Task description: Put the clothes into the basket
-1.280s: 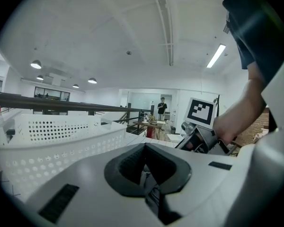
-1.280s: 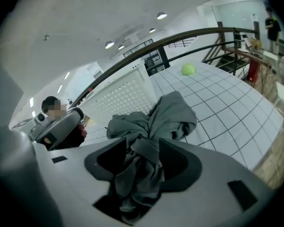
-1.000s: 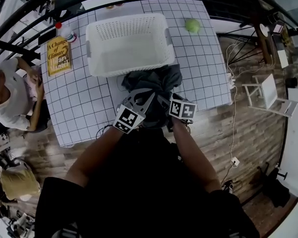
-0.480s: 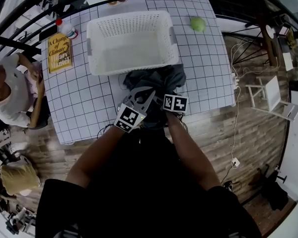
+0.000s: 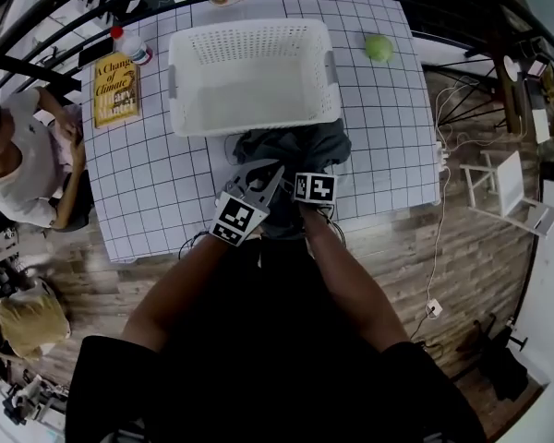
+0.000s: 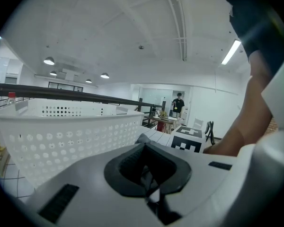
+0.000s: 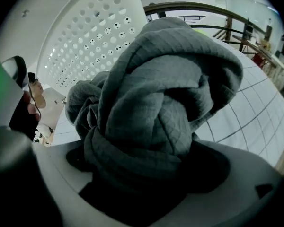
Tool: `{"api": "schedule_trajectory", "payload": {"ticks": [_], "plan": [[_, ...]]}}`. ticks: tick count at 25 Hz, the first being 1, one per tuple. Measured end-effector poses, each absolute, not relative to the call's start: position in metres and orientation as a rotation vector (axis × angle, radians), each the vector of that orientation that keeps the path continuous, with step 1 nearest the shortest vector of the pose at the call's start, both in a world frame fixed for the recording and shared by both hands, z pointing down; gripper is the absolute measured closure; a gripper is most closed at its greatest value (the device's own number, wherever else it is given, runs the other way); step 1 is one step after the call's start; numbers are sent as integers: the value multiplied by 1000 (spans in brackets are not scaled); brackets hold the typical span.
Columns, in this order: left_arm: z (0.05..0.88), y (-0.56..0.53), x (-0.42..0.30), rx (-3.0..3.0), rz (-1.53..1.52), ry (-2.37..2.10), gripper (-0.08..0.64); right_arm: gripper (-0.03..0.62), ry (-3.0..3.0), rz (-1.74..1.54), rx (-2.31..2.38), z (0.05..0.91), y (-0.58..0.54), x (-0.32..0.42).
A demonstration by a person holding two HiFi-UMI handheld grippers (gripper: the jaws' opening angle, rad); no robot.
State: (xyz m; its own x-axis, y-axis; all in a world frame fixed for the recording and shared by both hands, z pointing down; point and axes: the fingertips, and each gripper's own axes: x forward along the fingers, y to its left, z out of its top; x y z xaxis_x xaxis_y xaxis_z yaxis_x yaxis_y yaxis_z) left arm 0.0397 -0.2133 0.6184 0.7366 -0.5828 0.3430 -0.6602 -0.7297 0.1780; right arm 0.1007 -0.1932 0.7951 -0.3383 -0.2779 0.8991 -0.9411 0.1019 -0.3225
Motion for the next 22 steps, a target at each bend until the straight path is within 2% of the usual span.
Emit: {"api": "schedule_trajectory", "payload": {"ticks": [3,11,22], "plan": [[619,-213,36,2641,381,-985,557,75,-1712,1213,1216,795,-195,100],[605,-205,33,2655,348,-976,557,203,-1762,1229,1190,782,-190,104],[579,-200,12,2679,293,-1008,557,216,-1849,1062,1129,735,-184,100]]}}
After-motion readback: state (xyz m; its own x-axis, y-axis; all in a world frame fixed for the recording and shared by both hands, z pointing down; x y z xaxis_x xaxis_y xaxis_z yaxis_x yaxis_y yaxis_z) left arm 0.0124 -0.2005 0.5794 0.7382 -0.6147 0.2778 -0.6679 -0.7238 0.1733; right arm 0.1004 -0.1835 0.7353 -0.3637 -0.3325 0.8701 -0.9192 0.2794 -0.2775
